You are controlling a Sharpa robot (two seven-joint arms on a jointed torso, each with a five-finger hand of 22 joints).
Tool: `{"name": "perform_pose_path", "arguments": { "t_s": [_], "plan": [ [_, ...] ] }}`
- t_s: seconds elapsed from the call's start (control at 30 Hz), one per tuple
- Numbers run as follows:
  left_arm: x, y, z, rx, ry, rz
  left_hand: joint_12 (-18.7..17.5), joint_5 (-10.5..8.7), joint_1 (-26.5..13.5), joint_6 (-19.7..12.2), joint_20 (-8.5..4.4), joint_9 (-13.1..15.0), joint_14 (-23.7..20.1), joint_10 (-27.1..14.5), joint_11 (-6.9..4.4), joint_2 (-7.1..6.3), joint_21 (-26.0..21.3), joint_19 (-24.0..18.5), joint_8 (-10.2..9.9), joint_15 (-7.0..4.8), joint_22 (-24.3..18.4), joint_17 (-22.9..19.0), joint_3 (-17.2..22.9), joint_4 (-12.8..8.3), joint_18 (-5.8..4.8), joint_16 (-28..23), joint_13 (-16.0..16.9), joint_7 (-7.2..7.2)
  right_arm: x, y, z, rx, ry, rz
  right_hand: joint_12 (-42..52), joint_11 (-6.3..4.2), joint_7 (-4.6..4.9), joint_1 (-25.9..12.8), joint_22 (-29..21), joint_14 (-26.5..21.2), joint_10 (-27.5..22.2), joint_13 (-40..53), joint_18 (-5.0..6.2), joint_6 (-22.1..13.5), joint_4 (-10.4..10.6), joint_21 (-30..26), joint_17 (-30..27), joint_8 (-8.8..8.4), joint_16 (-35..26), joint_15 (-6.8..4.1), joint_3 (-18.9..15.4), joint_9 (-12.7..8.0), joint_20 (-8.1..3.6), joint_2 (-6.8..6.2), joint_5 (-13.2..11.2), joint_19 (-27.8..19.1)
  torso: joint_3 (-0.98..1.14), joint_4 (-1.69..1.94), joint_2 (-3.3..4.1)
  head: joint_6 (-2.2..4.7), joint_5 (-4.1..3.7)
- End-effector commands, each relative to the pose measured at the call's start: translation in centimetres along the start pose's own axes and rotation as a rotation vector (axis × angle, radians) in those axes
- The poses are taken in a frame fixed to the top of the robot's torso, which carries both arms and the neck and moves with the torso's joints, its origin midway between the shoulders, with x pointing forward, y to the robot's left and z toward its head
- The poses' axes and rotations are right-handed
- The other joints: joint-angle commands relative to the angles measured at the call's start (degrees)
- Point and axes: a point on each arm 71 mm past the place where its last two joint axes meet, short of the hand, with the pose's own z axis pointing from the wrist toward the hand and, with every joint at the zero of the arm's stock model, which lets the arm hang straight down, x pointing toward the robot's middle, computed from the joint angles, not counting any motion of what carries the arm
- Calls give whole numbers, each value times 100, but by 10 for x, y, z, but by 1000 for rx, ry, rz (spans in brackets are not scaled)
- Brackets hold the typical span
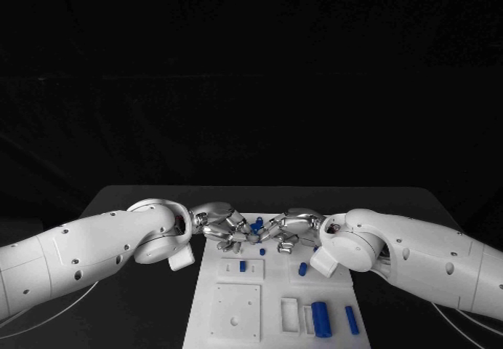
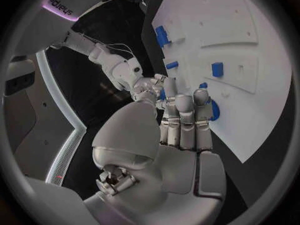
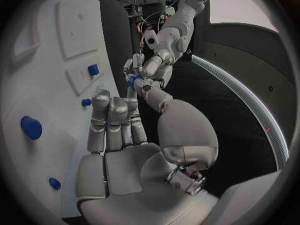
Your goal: Assemble the parts on the task board
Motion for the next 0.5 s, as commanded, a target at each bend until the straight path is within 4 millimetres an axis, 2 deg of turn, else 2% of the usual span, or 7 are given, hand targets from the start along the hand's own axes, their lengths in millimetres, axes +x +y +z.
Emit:
{"name": "perform_pose_path", "arguments": {
  "t_s": [0.03, 0.1, 0.17, 0.27, 0.5],
  "plan": [
    [2, -3, 1, 12, 22, -51, 43, 671, -13, 99, -552, 26, -48, -42, 3, -93, 14, -40, -23, -23, 105, -8, -48, 1, -115, 42, -9, 14, 2, 0, 0, -2, 18, -14, -2, 10, 100, 0, 106, 10, 35, 3, 83, 126, 3, 40, 9, 17, 31, -34, 45, 10, -51, -79, -37, 3, 1, 0, -2, -7, 1],
    [2, -3, 1, 12, 23, -64, 47, 1088, -2, 134, -557, 48, -60, -53, -3, -99, 17, -56, -17, -32, 107, -7, -47, -4, -120, 50, -13, 5, 2, 0, 0, -2, 18, -18, -2, 10, 100, 0, 106, 10, 35, 3, 83, 125, 3, 40, 10, 17, 31, -34, 46, 11, -52, -80, -38, 3, 1, -1, -1, -8, 1],
    [2, -3, 1, 12, 25, -69, 49, 1379, 16, 160, -560, 70, -74, -67, -6, -92, 21, -73, -14, -34, 109, -7, -42, -11, -127, 56, -17, 1, 2, 0, 0, -2, 17, -18, -2, 10, 100, 0, 106, 10, 35, 3, 83, 125, 3, 40, 10, 17, 31, -34, 47, 11, -52, -80, -38, 3, 1, -1, 0, -8, 2],
    [2, -3, 1, 11, 28, -73, 48, 1552, 11, 180, -561, 91, -87, -83, -6, -85, 27, -88, -14, -34, 111, -7, -43, -8, -136, 63, -22, 0, 2, 1, 1, -1, 17, -17, -2, 10, 100, 0, 106, 10, 35, 3, 83, 125, 3, 40, 10, 17, 31, -34, 48, 13, -52, -81, -39, 3, 1, 0, -1, -9, 3],
    [3, -3, 1, 10, 31, -84, 49, 1668, -21, 226, -565, 118, -103, -95, -11, -62, 35, -101, -3, -38, 111, -8, -35, -7, -143, 70, -28, -9, 2, 1, 1, -2, 17, -18, -2, 10, 99, 1, 106, 11, 36, 4, 83, 126, 2, 41, 11, 17, 32, -34, 53, 16, -53, -81, -42, 4, 1, -1, 0, -11, 4]
  ]
}}
